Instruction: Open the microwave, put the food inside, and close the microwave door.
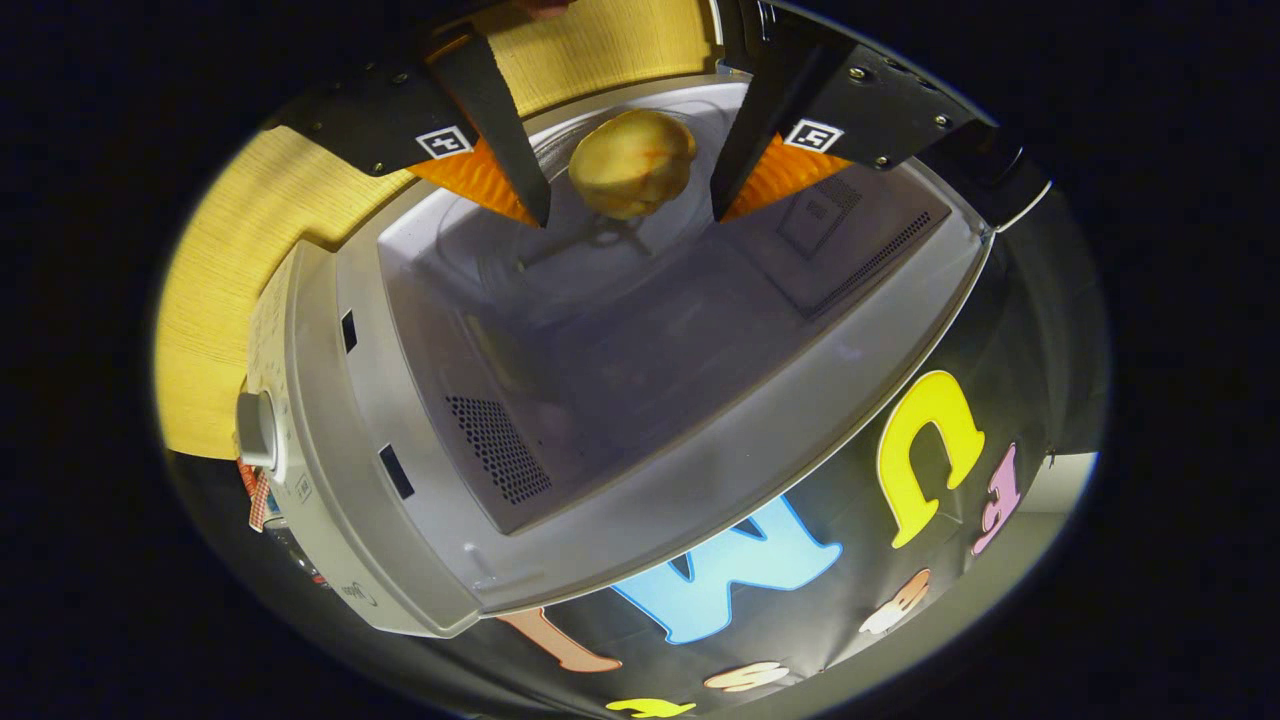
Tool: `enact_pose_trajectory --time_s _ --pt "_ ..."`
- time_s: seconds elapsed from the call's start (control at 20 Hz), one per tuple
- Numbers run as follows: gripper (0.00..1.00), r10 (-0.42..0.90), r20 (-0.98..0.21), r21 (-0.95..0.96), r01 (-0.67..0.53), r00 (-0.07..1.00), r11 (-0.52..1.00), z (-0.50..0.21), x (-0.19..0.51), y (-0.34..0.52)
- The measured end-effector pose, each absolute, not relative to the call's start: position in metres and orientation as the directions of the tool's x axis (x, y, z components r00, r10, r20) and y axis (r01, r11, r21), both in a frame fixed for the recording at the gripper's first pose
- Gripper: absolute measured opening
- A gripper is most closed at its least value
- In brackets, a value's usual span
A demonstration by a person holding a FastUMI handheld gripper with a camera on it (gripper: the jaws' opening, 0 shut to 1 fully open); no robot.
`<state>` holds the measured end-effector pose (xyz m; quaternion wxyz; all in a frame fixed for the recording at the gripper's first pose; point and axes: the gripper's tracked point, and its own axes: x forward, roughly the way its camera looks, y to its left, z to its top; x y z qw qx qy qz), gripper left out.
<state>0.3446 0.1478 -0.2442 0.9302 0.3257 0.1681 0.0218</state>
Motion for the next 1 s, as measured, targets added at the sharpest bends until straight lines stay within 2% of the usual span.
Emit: enact_pose_trajectory --time_s 0.25,0.55,1.0 --pt "0.97 0.183 -0.259 0.582 0.002 0.948 0.813 -0.213 0.313 0.147" --pt "0.97 0.23 -0.172 0.476 -0.124 0.958 0.871 -0.146 0.24 0.144" --pt "0.97 0.394 -0.043 0.342 -0.357 0.918 0.869 -0.046 0.117 0.188"
